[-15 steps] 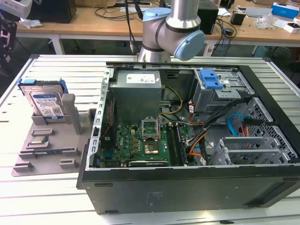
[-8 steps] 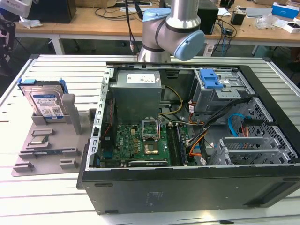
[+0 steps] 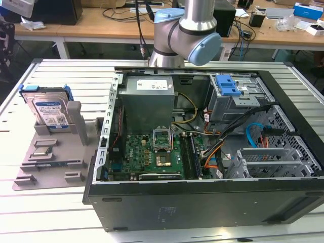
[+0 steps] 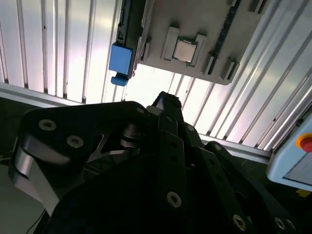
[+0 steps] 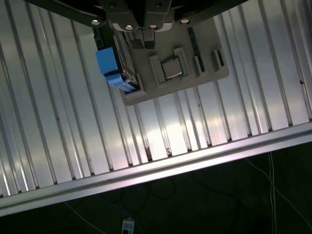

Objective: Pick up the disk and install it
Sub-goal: 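Pick up the disk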

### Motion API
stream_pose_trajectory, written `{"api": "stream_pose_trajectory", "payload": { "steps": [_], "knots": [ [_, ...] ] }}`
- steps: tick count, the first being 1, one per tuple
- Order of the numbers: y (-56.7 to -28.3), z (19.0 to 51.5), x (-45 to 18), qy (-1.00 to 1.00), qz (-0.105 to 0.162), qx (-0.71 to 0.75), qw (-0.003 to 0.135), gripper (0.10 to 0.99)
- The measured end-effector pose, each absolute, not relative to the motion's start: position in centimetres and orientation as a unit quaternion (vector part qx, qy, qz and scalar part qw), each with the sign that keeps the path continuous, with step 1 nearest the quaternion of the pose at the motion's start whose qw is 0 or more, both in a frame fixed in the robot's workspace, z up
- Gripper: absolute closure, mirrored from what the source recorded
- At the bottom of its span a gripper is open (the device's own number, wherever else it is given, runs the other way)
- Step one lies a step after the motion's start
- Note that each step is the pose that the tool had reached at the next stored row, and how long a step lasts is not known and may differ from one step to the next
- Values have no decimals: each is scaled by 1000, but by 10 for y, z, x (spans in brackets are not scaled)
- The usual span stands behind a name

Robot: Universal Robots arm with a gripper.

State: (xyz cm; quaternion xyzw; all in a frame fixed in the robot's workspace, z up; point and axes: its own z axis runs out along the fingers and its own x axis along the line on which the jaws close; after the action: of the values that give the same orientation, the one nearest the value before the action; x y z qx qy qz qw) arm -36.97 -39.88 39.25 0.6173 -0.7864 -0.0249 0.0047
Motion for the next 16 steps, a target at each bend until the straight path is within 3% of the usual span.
{"api": "stream_pose_trajectory", "payload": {
  "steps": [10,11,12,13,16],
  "knots": [
    [-399,393,-370,-780,-25,625,5,973],
    [-399,393,-370,-780,-25,625,5,855],
    [-399,393,-370,-780,-25,625,5,792],
    [-399,393,-370,-780,-25,625,5,792],
    [-399,393,-370,-780,-25,625,5,604]
  ]
}}
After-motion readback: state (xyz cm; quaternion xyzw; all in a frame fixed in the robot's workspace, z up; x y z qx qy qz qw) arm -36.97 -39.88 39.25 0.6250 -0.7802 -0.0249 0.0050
